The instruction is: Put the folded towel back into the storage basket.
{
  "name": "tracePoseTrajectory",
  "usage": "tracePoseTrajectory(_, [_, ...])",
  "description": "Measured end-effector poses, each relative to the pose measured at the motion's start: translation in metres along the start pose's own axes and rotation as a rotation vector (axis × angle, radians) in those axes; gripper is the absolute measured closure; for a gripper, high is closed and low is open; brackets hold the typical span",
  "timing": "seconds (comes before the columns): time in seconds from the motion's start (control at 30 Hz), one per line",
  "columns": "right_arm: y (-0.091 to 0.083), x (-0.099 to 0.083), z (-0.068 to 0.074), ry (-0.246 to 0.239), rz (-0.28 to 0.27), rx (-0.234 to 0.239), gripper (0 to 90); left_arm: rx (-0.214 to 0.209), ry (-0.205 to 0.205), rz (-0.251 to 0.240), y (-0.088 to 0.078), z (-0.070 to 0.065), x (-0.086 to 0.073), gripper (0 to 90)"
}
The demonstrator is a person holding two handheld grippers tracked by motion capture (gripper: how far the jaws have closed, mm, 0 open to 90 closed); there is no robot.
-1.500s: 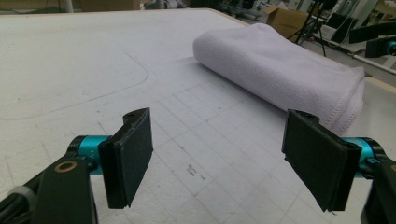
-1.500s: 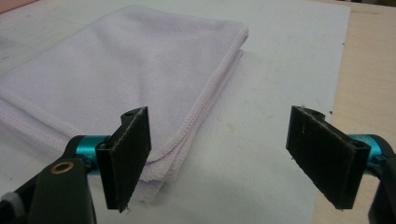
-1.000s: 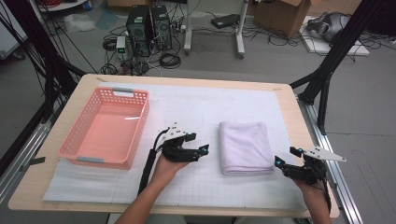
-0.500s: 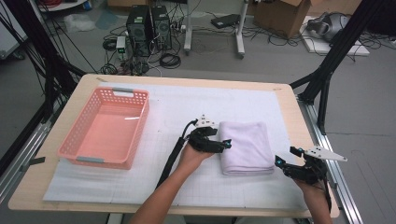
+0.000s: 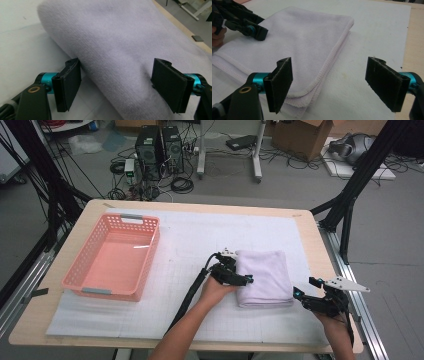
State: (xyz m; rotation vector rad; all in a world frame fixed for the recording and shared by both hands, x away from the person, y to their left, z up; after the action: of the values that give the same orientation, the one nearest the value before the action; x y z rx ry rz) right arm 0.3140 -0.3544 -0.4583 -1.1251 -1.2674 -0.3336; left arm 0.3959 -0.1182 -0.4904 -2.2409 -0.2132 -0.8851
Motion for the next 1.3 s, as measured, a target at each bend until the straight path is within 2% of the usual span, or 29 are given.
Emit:
tracePoseTrajectory(0.1, [-0.001,0.000,0.000,-0.001,0.000,-0.001,21.2,0.016,0.015,-0.004,0.003,-0.002,0.000,22.7])
tracePoseTrajectory(0.13, [-0.001,0.000,0.000,-0.001,-0.001,-0.002,21.2,0.018,0.024,-0.002,0.003,-0.002,0.000,24.3])
tracePoseTrajectory(0.17, [-0.001,0.000,-0.001,-0.003,-0.003,-0.002,21.2,0.026,0.038,0.000,0.003,-0.002,0.000,30.1])
tracePoseTrajectory(0.2, [-0.001,-0.001,-0.001,-0.001,0.000,-0.002,21.2,0.029,0.044,-0.002,0.003,-0.002,-0.001,30.1])
tracePoseTrajectory(0.23, [-0.001,-0.001,-0.001,-0.001,0.001,-0.003,21.2,0.023,0.040,0.001,0.003,-0.002,-0.001,34.4])
tracePoseTrajectory(0.3, [-0.001,-0.001,-0.001,-0.002,0.002,-0.002,21.2,0.004,0.006,0.002,0.003,-0.003,-0.001,45.9])
tracePoseTrajectory(0.33, [-0.001,-0.001,-0.001,-0.001,0.001,-0.003,21.2,-0.018,-0.014,0.004,0.004,-0.004,-0.001,52.4])
tracePoseTrajectory(0.37, [-0.001,-0.001,-0.001,0.003,-0.002,-0.003,21.2,-0.028,-0.019,0.001,0.004,-0.004,-0.001,58.3])
tracePoseTrajectory(0.47, [-0.002,-0.001,-0.002,0.002,-0.001,-0.005,21.2,-0.057,-0.033,-0.005,0.001,-0.003,0.000,66.6])
tracePoseTrajectory(0.57, [-0.002,-0.002,-0.002,0.003,-0.001,-0.005,21.2,-0.084,-0.027,-0.017,-0.004,-0.004,0.002,68.9])
tracePoseTrajectory(0.87, [-0.005,-0.002,-0.002,0.010,-0.010,-0.009,21.2,-0.126,0.071,-0.089,-0.024,-0.011,0.009,71.0])
tracePoseTrajectory(1.13, [-0.004,-0.001,0.001,0.005,-0.002,-0.003,21.2,-0.144,0.137,-0.140,-0.052,0.001,0.007,71.6])
tracePoseTrajectory(1.3, [-0.002,0.000,0.002,-0.001,-0.001,0.002,21.2,-0.158,0.177,-0.167,-0.068,0.004,0.005,71.8])
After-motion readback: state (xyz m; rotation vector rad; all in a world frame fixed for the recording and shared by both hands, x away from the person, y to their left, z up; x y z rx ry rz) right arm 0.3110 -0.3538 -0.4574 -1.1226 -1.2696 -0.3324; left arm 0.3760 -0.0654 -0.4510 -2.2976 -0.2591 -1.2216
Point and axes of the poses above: each handheld gripper's, and its own axes: y roughly forward along the jaws, x roughly out of its top, z roughly to its left, the point moved 7 cm from there along y, roughly forward along the jaws, and after that the axes turned 13 degrees about -y, right-handed, at the moved point
